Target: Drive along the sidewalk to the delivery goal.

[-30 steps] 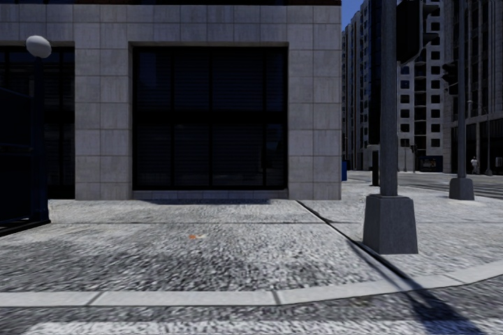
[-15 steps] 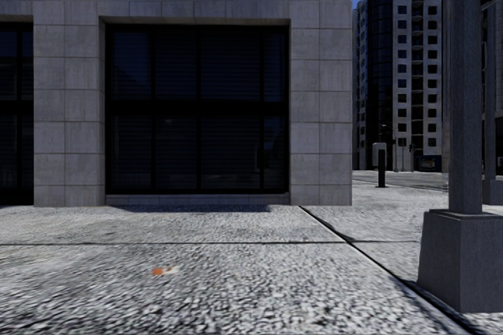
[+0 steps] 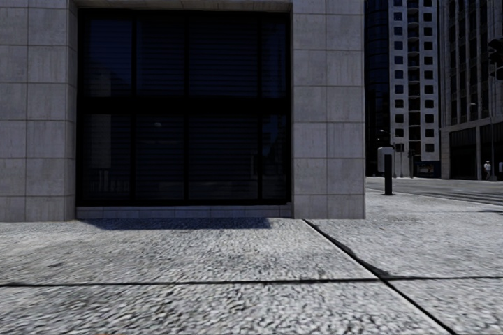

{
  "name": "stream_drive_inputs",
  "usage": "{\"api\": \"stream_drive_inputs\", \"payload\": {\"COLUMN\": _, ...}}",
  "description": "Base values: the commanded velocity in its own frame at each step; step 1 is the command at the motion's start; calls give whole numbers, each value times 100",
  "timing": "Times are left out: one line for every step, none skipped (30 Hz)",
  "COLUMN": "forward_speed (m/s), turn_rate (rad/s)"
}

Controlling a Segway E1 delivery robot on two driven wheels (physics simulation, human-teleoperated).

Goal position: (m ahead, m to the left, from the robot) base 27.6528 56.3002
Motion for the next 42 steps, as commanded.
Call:
{"api": "stream_drive_inputs", "payload": {"forward_speed": 157, "turn_rate": -37}}
{"api": "stream_drive_inputs", "payload": {"forward_speed": 157, "turn_rate": -37}}
{"api": "stream_drive_inputs", "payload": {"forward_speed": 157, "turn_rate": -39}}
{"api": "stream_drive_inputs", "payload": {"forward_speed": 156, "turn_rate": -40}}
{"api": "stream_drive_inputs", "payload": {"forward_speed": 156, "turn_rate": -40}}
{"api": "stream_drive_inputs", "payload": {"forward_speed": 155, "turn_rate": -43}}
{"api": "stream_drive_inputs", "payload": {"forward_speed": 154, "turn_rate": -46}}
{"api": "stream_drive_inputs", "payload": {"forward_speed": 154, "turn_rate": -46}}
{"api": "stream_drive_inputs", "payload": {"forward_speed": 154, "turn_rate": -46}}
{"api": "stream_drive_inputs", "payload": {"forward_speed": 154, "turn_rate": -47}}
{"api": "stream_drive_inputs", "payload": {"forward_speed": 154, "turn_rate": -47}}
{"api": "stream_drive_inputs", "payload": {"forward_speed": 154, "turn_rate": -47}}
{"api": "stream_drive_inputs", "payload": {"forward_speed": 154, "turn_rate": -47}}
{"api": "stream_drive_inputs", "payload": {"forward_speed": 154, "turn_rate": -47}}
{"api": "stream_drive_inputs", "payload": {"forward_speed": 154, "turn_rate": -48}}
{"api": "stream_drive_inputs", "payload": {"forward_speed": 154, "turn_rate": -48}}
{"api": "stream_drive_inputs", "payload": {"forward_speed": 154, "turn_rate": -50}}
{"api": "stream_drive_inputs", "payload": {"forward_speed": 154, "turn_rate": -50}}
{"api": "stream_drive_inputs", "payload": {"forward_speed": 154, "turn_rate": -54}}
{"api": "stream_drive_inputs", "payload": {"forward_speed": 154, "turn_rate": -58}}
{"api": "stream_drive_inputs", "payload": {"forward_speed": 154, "turn_rate": -58}}
{"api": "stream_drive_inputs", "payload": {"forward_speed": 154, "turn_rate": -62}}
{"api": "stream_drive_inputs", "payload": {"forward_speed": 154, "turn_rate": -66}}
{"api": "stream_drive_inputs", "payload": {"forward_speed": 154, "turn_rate": -67}}
{"api": "stream_drive_inputs", "payload": {"forward_speed": 165, "turn_rate": -67}}
{"api": "stream_drive_inputs", "payload": {"forward_speed": 165, "turn_rate": -67}}
{"api": "stream_drive_inputs", "payload": {"forward_speed": 200, "turn_rate": -67}}
{"api": "stream_drive_inputs", "payload": {"forward_speed": 200, "turn_rate": -67}}
{"api": "stream_drive_inputs", "payload": {"forward_speed": 200, "turn_rate": -67}}
{"api": "stream_drive_inputs", "payload": {"forward_speed": 200, "turn_rate": -67}}
{"api": "stream_drive_inputs", "payload": {"forward_speed": 200, "turn_rate": -67}}
{"api": "stream_drive_inputs", "payload": {"forward_speed": 200, "turn_rate": -67}}
{"api": "stream_drive_inputs", "payload": {"forward_speed": 200, "turn_rate": -67}}
{"api": "stream_drive_inputs", "payload": {"forward_speed": 200, "turn_rate": -67}}
{"api": "stream_drive_inputs", "payload": {"forward_speed": 200, "turn_rate": -67}}
{"api": "stream_drive_inputs", "payload": {"forward_speed": 200, "turn_rate": -67}}
{"api": "stream_drive_inputs", "payload": {"forward_speed": 200, "turn_rate": -67}}
{"api": "stream_drive_inputs", "payload": {"forward_speed": 200, "turn_rate": -67}}
{"api": "stream_drive_inputs", "payload": {"forward_speed": 200, "turn_rate": -67}}
{"api": "stream_drive_inputs", "payload": {"forward_speed": 200, "turn_rate": -67}}
{"api": "stream_drive_inputs", "payload": {"forward_speed": 200, "turn_rate": -67}}
{"api": "stream_drive_inputs", "payload": {"forward_speed": 200, "turn_rate": -67}}
